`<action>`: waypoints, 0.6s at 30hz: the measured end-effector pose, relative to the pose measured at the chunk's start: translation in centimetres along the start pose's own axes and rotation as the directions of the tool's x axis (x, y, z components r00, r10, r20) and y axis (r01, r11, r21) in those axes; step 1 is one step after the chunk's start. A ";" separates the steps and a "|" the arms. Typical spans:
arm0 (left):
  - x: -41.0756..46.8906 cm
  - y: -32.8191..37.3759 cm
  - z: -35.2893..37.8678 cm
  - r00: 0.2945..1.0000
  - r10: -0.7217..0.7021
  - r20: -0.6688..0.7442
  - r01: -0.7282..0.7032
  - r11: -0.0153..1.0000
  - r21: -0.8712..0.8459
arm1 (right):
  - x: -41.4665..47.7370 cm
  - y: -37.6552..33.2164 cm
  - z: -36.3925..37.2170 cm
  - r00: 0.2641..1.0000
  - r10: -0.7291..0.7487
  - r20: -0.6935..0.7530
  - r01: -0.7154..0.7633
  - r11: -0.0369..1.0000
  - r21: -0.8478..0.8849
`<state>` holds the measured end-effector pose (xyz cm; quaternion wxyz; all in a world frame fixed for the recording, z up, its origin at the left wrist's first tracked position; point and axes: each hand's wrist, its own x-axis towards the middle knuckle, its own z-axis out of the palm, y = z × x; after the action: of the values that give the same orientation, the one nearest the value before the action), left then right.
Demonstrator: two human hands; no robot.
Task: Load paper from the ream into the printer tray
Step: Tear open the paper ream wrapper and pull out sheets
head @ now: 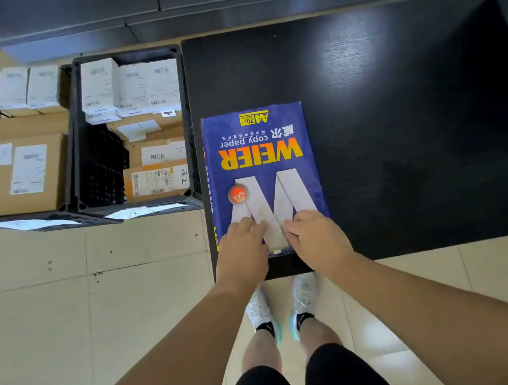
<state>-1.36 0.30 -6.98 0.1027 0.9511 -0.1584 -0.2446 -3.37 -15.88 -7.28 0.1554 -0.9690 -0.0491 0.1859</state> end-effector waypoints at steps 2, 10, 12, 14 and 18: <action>-0.2 0.0 0.1 1.000 0.003 -0.008 -0.003 1.000 -0.002 | 0.0 0.0 0.0 1.000 -0.017 -0.004 0.017 1.000 -0.006; -0.2 0.5 0.4 0.999 -0.033 -0.044 0.031 0.999 -0.037 | 0.0 0.3 0.4 0.996 0.084 -0.036 -0.073 0.970 0.233; -0.2 0.6 0.5 0.998 -0.046 -0.051 0.043 0.998 -0.050 | 0.1 0.3 0.6 0.994 0.112 -0.021 -0.101 0.955 0.279; -0.3 0.6 0.6 0.997 -0.055 -0.059 0.052 0.997 -0.056 | 0.2 0.2 0.6 0.988 0.153 -0.014 -0.139 0.934 0.330; -0.4 0.7 0.6 0.995 -0.068 -0.069 0.061 0.994 -0.086 | 0.6 -0.1 0.4 0.972 0.233 -0.007 -0.213 0.899 0.382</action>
<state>-2.19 -0.30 -7.15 0.1404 0.9587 -0.1133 -0.2199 -2.93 -15.60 -7.83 0.3185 -0.9244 0.1031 0.1829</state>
